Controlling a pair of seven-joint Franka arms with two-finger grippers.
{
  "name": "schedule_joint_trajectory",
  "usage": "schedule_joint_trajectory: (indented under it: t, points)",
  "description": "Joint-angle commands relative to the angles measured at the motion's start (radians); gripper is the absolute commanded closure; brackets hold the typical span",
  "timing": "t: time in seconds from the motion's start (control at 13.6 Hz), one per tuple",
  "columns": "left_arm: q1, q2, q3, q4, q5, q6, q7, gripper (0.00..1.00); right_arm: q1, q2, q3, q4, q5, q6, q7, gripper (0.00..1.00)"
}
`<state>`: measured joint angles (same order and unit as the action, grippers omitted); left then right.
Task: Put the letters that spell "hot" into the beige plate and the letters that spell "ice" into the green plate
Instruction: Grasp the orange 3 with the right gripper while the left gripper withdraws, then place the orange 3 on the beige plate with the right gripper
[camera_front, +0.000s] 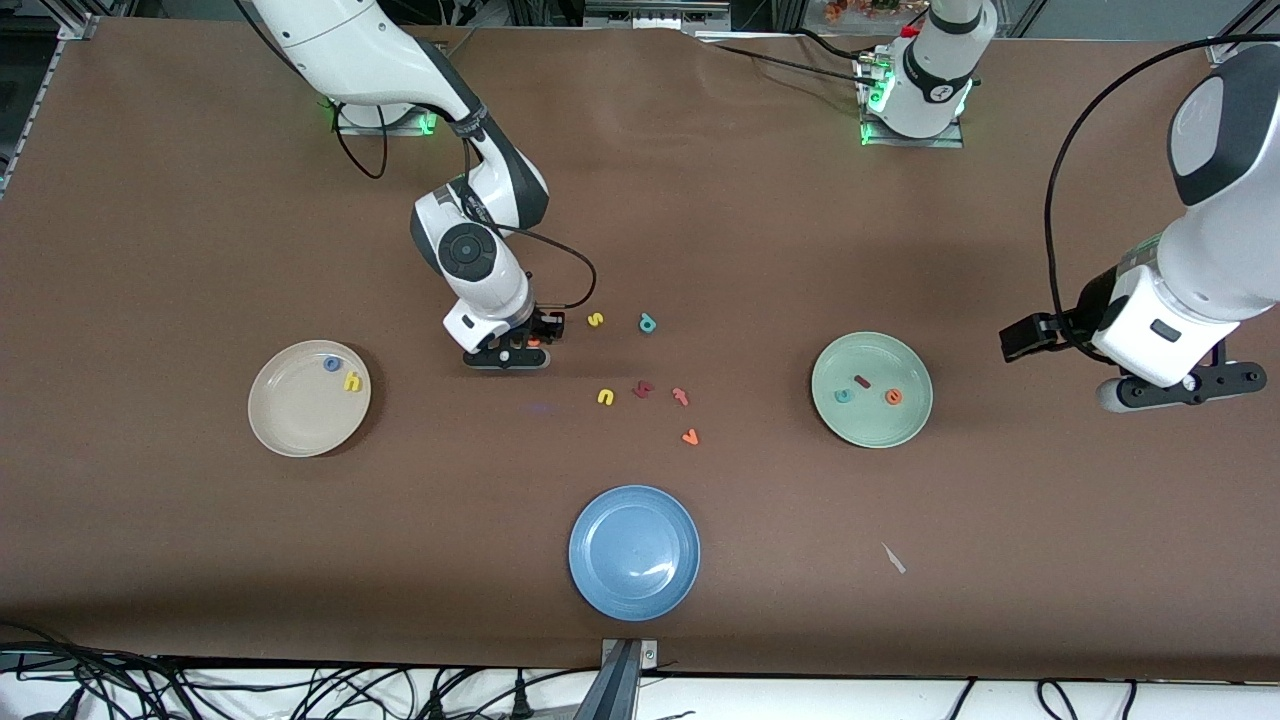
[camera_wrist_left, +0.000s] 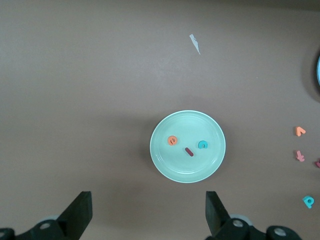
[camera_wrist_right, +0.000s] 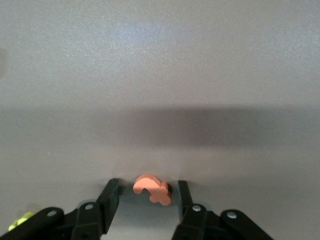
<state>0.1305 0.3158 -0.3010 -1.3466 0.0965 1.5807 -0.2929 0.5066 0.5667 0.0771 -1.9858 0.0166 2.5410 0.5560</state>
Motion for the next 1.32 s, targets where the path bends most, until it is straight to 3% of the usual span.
schedule_joint_trajectory:
  t: [0.0,0.15,0.22,0.74,0.96,1.25]
  points:
    - [-0.018,-0.064,0.043,-0.074,-0.049,-0.008,0.082,0.01,-0.003,0.007,0.003,-0.01,-0.027,0.027,0.015,0.49]
    - [-0.166,-0.104,0.226,-0.115,-0.089,-0.007,0.13,0.01,-0.003,0.007,0.003,-0.015,-0.029,0.03,0.015,0.57]
    - [-0.201,-0.124,0.284,-0.137,-0.125,0.001,0.144,0.01,-0.003,0.007,0.003,-0.015,-0.029,0.03,0.015,0.61]
    - [-0.161,-0.123,0.292,-0.138,-0.139,0.013,0.167,0.0,-0.005,-0.002,0.001,-0.015,-0.041,0.022,0.005,0.8]
    - [-0.158,-0.11,0.292,-0.12,-0.139,0.013,0.17,0.0,-0.029,-0.033,0.001,-0.015,-0.041,0.013,-0.04,0.8]
    - [-0.158,-0.11,0.289,-0.118,-0.123,0.012,0.173,0.0,-0.074,-0.071,0.003,-0.013,-0.041,-0.051,-0.106,0.87]
